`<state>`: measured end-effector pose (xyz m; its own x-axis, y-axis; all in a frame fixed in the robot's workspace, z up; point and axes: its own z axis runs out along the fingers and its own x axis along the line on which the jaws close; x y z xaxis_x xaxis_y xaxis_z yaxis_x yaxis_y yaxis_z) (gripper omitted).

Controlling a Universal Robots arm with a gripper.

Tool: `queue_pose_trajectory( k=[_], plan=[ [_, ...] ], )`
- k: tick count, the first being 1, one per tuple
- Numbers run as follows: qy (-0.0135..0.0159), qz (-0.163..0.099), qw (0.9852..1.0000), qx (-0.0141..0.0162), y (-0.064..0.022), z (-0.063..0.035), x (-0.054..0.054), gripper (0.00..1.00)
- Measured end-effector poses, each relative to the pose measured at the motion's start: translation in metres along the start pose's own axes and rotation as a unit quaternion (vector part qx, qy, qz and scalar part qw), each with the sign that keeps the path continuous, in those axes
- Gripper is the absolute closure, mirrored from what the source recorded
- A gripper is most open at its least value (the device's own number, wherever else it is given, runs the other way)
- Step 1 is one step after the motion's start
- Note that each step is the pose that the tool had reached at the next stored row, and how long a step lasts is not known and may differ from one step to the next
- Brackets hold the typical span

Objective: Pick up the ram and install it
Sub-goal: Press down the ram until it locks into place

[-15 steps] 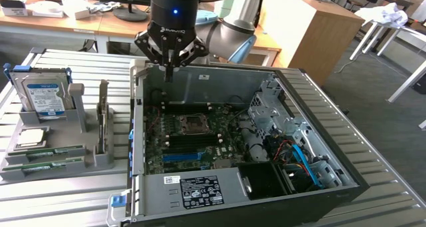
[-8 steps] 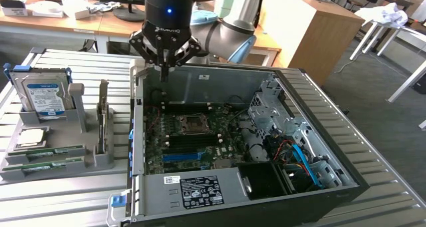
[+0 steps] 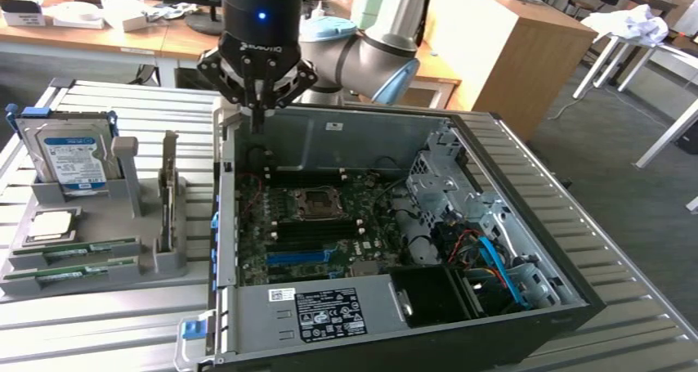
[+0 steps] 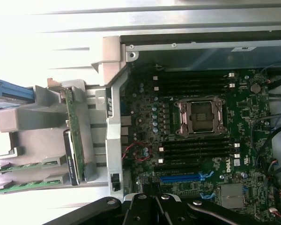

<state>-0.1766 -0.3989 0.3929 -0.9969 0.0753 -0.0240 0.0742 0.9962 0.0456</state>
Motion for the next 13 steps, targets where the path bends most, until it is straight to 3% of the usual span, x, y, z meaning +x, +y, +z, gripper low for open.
queue_pose_trajectory(
  k=[13],
  plan=[
    [-0.0012, 0.0, 1.0, -0.0001, -0.0016, -0.0006, 0.022, 0.9]
  ],
)
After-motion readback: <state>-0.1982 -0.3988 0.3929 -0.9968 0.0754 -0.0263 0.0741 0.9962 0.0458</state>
